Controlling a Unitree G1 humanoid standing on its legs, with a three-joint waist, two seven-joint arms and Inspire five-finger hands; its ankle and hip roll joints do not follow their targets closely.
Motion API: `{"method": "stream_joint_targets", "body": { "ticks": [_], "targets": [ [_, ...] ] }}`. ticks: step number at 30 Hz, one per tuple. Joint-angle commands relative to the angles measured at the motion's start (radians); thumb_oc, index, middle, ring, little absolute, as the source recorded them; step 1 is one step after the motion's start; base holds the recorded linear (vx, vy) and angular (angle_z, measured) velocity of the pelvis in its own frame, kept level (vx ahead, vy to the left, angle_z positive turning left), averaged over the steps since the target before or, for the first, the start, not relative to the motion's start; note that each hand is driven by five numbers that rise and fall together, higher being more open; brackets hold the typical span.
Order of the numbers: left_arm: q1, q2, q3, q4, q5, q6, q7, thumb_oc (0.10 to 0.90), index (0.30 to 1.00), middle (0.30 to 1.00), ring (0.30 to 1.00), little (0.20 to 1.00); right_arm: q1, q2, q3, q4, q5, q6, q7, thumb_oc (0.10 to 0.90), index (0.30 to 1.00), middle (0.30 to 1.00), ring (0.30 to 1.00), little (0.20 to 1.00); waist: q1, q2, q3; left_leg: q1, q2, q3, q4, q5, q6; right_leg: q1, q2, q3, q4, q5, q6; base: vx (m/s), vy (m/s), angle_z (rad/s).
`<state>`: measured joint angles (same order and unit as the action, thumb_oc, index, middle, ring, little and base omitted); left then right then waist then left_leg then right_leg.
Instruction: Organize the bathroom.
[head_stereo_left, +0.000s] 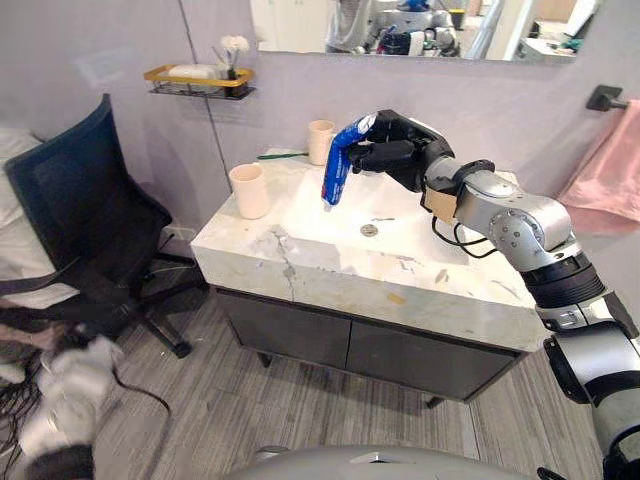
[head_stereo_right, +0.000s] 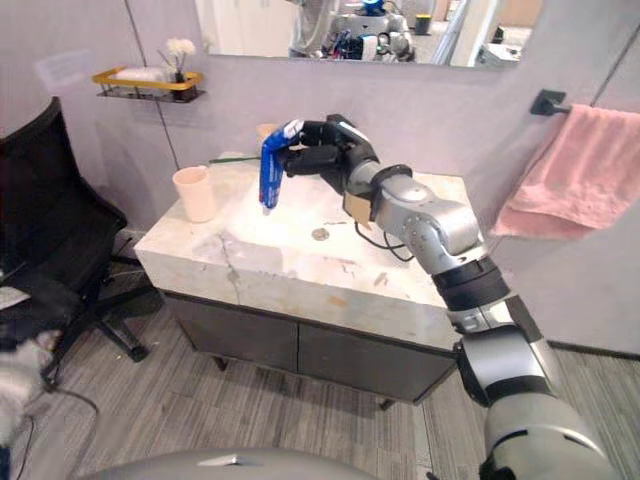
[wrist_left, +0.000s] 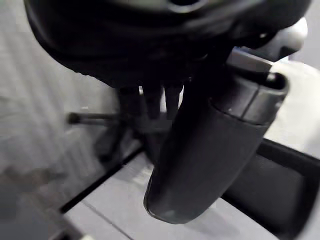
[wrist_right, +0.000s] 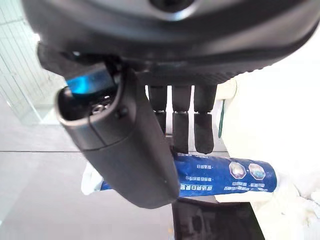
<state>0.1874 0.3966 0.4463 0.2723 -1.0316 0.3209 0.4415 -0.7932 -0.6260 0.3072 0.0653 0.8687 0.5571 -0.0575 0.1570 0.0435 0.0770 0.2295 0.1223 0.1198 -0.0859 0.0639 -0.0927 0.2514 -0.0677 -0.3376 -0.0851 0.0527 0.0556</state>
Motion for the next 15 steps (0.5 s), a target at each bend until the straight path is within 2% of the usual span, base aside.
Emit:
{"method": "stream_joint_targets", "body": {
  "ticks": [1,2,4,9,10,13,15],
  "targets": [
    [-0.067,0.059,-0.032,-0.124,-0.22,-0.096,-0.153,0.8,0.9,0.9,0.9,0.9,-0.15,-0.023,-0.12,-0.035,0.026,-0.125,0.029,0.4,0.3,0.3,0.3,0.3,0.008,-0.013,-0.083,-0.003,0.048,-0.079,0.002,0.01,-0.047,0.008,-0.017,0.002,0.021,-0.119,-0.005,-0.03,0.029,0.16],
    [-0.034,0.012,-0.056,-0.139,-0.29,-0.087,-0.159,0.8,0.9,0.9,0.9,0.9,-0.155,-0.031,-0.124,-0.033,0.032,-0.12,0.027,0.4,0.3,0.3,0.3,0.3,0.016,-0.016,-0.08,-0.007,0.05,-0.085,0.004,0.018,-0.05,0.009,-0.016,-0.002,0.022,-0.119,-0.007,-0.03,0.029,0.13],
    [0.013,-0.036,-0.081,-0.14,-0.331,-0.057,-0.186,0.8,0.9,0.9,0.9,0.9,-0.172,-0.05,-0.118,-0.021,0.049,-0.118,0.024,0.4,0.3,0.3,0.3,0.3,0.027,-0.018,-0.076,-0.014,0.052,-0.095,0.009,0.033,-0.056,0.01,-0.013,-0.006,0.027,-0.121,-0.01,-0.03,0.031,0.11],
    [0.079,-0.076,-0.108,-0.019,-0.349,0.009,-0.246,0.8,0.9,0.9,0.9,0.9,-0.199,-0.093,-0.094,0.03,0.08,-0.136,0.044,0.4,0.3,0.3,0.3,0.3,0.044,-0.02,-0.066,-0.028,0.055,-0.11,0.027,0.061,-0.062,0.012,-0.009,-0.017,0.04,-0.123,-0.015,-0.02,0.032,0.07],
    [0.098,-0.084,-0.123,0.05,-0.307,0.043,-0.263,0.8,0.9,0.9,0.9,0.9,-0.219,-0.106,-0.083,0.051,0.093,-0.138,0.051,0.4,0.3,0.3,0.3,0.3,0.048,-0.021,-0.06,-0.035,0.056,-0.115,0.039,0.073,-0.064,0.015,-0.006,-0.021,0.046,-0.124,-0.016,0.01,0.035,0.09],
    [0.117,-0.084,-0.152,0.136,-0.278,0.07,-0.285,0.8,0.9,0.9,0.9,0.9,-0.229,-0.12,-0.072,0.066,0.098,-0.144,0.06,0.4,0.3,0.3,0.3,0.3,0.052,-0.022,-0.053,-0.038,0.056,-0.119,0.05,0.077,-0.067,0.021,-0.004,-0.025,0.055,-0.133,-0.017,0.0,0.04,0.06],
    [0.131,-0.078,-0.179,0.253,-0.147,0.088,-0.342,0.8,0.9,0.9,0.9,0.9,-0.233,-0.125,-0.07,0.07,0.095,-0.146,0.068,0.4,0.3,0.3,0.3,0.3,0.053,-0.021,-0.048,-0.048,0.056,-0.114,0.068,0.086,-0.067,0.021,-0.003,-0.032,0.064,-0.135,-0.02,-0.02,0.068,0.04]
  ]
}}
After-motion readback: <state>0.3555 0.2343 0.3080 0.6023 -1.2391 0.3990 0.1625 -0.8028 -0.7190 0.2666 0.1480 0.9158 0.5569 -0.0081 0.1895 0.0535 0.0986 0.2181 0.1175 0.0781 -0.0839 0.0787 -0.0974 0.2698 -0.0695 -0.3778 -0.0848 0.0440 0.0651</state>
